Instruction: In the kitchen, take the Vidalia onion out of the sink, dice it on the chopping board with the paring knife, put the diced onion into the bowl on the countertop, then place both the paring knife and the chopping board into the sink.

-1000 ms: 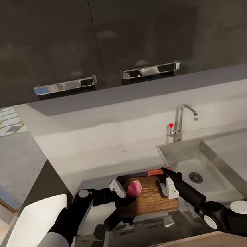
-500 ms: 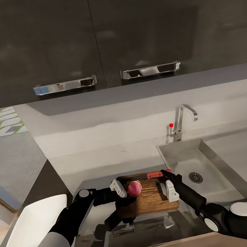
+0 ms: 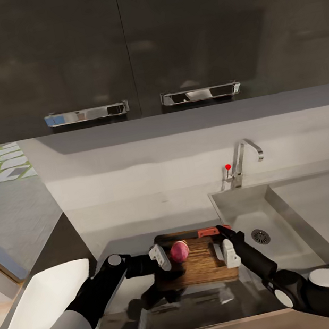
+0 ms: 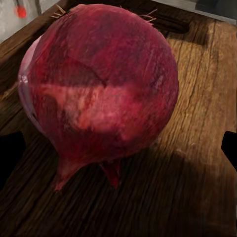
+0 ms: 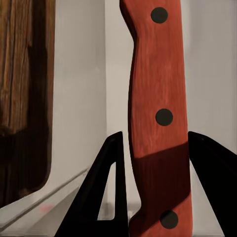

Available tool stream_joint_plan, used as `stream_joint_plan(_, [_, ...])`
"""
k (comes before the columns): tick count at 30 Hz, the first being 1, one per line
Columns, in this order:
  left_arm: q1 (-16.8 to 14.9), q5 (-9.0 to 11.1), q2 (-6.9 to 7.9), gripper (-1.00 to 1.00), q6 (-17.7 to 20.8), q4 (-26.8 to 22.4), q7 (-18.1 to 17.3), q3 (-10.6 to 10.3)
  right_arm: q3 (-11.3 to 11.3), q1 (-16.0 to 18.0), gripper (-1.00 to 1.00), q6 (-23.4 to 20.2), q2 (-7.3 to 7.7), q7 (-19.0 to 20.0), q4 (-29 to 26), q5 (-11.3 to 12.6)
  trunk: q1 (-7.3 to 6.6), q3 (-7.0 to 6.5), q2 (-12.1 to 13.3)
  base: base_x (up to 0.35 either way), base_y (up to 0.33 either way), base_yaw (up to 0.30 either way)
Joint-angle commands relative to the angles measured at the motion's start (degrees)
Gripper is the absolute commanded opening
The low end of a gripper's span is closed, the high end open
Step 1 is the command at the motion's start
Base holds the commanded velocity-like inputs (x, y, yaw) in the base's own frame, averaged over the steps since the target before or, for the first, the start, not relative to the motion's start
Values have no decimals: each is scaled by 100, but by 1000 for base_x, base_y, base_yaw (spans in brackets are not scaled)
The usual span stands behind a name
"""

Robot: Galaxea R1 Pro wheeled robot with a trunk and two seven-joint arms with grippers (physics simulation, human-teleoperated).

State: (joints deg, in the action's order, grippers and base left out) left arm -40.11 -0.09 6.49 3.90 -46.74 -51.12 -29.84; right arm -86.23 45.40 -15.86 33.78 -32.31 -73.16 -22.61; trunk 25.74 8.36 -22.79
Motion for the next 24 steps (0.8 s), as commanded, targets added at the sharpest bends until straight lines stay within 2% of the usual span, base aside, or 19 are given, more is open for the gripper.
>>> stream_joint_plan(1, [-5, 1, 33, 100, 41, -11, -12, -11, -20, 13, -100, -50, 7, -21, -8, -42, 4, 13, -13, 0, 0, 0])
stream_joint_plan(6, [-3, 2, 128, 100, 12, -11, -79, -13, 99, 13, -100, -38, 42, -21, -14, -42, 4, 13, -13, 0, 0, 0])
stream_joint_plan(12, [-3, 9, 286, 100, -141, -18, -377, 32, 168, 13, -100, 105, 141, -15, -12, -41, 4, 13, -13, 0, 0, 0])
stream_joint_plan(24, [-4, 9, 308, 100, -161, -28, -421, 48, 176, 12, -100, 162, 292, -12, -5, -33, 4, 13, -13, 0, 0, 0])
